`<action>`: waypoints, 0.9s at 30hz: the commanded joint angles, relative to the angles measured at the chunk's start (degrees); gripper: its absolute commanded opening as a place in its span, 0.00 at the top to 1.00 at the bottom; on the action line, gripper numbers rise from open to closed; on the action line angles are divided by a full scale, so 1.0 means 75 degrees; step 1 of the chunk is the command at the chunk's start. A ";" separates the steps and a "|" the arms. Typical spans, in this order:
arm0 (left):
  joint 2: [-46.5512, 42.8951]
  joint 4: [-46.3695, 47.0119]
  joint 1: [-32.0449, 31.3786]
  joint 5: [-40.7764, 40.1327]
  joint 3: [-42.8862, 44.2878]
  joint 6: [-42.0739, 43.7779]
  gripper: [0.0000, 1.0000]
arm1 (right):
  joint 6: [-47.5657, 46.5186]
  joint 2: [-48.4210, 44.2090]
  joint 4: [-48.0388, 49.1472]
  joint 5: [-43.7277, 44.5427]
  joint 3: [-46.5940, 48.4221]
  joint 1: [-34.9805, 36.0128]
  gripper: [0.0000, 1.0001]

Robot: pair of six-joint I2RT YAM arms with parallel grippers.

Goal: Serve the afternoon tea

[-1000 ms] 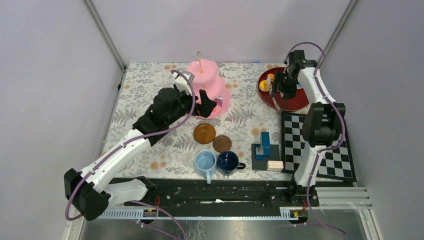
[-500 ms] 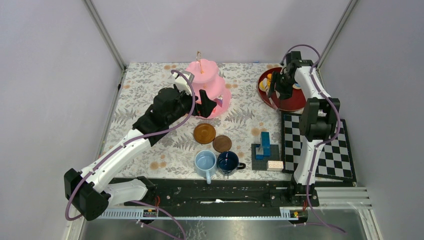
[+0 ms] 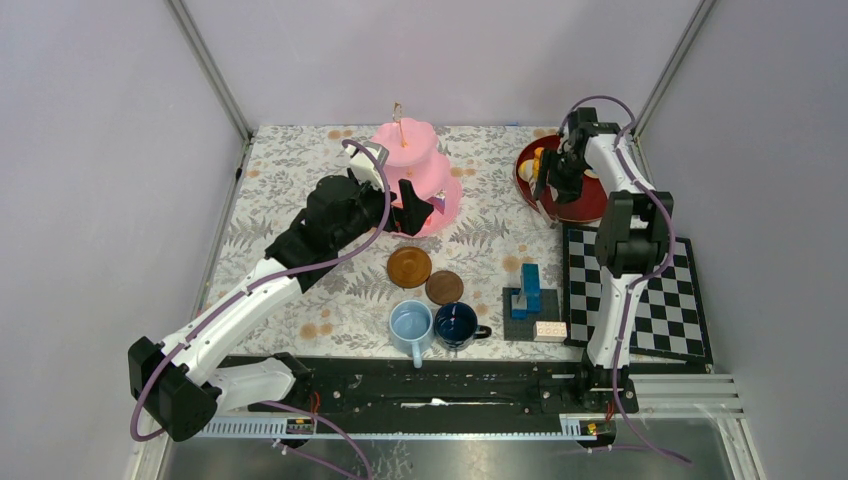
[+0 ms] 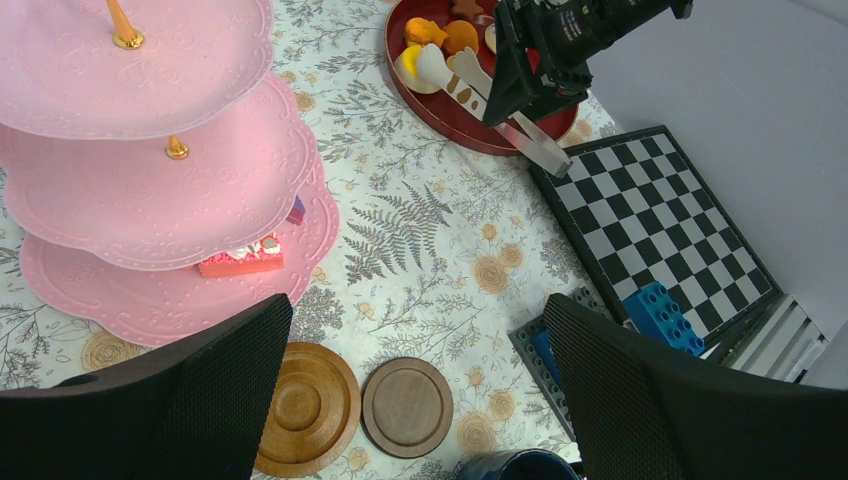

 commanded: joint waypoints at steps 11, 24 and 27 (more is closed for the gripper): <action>-0.0024 0.0351 0.0025 0.0133 0.0214 -0.0068 0.01 | -0.0156 0.0190 -0.0157 0.0005 0.0584 0.0224 0.34; -0.0058 0.0285 0.0036 0.0014 0.0244 -0.0016 0.01 | -0.0109 0.0731 -0.0186 0.0195 0.1029 0.0297 0.32; -0.0074 0.0269 0.0048 -0.0010 0.0250 -0.0004 0.01 | -0.0147 0.0915 -0.0467 0.0404 0.1390 0.0318 0.32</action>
